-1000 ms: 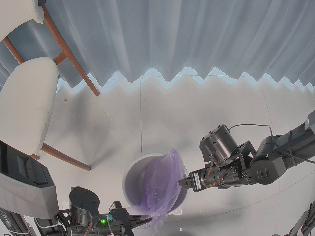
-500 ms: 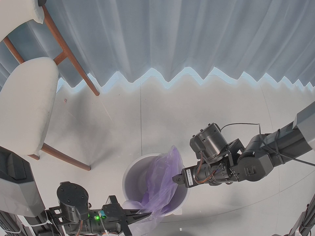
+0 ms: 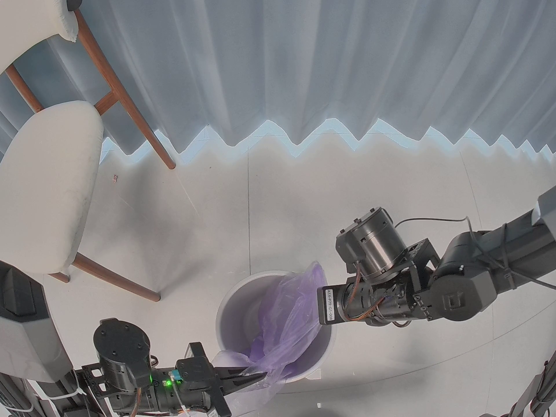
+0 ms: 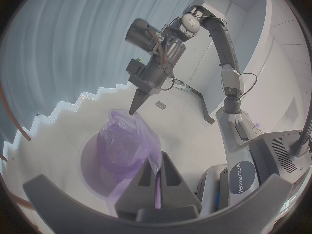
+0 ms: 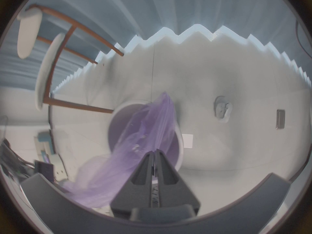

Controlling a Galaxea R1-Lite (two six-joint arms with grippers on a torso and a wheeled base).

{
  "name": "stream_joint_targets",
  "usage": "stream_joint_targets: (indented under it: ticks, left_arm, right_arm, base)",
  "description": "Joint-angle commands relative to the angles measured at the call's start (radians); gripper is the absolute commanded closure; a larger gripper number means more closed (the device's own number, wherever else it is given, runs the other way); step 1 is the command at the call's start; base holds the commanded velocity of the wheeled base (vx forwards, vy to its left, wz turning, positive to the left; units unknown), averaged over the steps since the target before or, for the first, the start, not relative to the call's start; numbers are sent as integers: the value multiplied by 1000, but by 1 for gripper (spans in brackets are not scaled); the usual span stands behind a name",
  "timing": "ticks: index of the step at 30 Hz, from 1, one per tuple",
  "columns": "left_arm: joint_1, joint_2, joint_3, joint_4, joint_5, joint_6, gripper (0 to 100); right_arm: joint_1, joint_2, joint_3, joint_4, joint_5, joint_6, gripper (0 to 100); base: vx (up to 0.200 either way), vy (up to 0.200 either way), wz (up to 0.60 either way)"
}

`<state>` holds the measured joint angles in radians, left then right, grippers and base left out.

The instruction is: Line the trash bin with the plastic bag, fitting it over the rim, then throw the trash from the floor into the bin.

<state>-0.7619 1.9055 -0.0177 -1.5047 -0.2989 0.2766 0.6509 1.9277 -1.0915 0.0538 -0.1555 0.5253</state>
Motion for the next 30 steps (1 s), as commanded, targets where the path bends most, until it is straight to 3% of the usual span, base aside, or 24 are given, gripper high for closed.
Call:
stream_joint_targets:
  ticks: [1,3,4,5,8,11,18,23,30]
  left_arm:
    - [13,6,-1,0,6,-7,100]
    - [30,10,-18,0,6,-8,100]
    - [30,10,-18,0,6,-8,100]
    - [41,21,-31,0,6,-8,100]
    - [52,33,-42,-2,1,-8,100]
    - [59,41,-59,-2,7,-8,100]
    - [76,69,-123,-2,15,0,100]
    - [81,75,-171,-2,100,-2,100]
    - [13,101,-162,-2,103,-8,100]
  right_arm:
    - [39,-133,4,-6,73,108,100]
    - [41,-202,4,-9,152,179,100]
    - [41,-202,4,-9,152,179,100]
    - [38,-248,8,-11,225,240,100]
    - [23,-286,25,-17,277,277,100]
    - [6,-292,44,-43,280,269,100]
    - [-53,-296,197,-279,277,150,100]
    - [-71,-282,297,-424,249,48,100]
    - [-66,-254,357,-493,245,1,100]
  base:
    - [0,0,0]
    - [0,0,0]
    - [0,0,0]
    - [0,0,0]
    - [0,0,0]
    - [0,0,0]
    - [0,0,0]
    - [0,0,0]
    - [0,0,0]
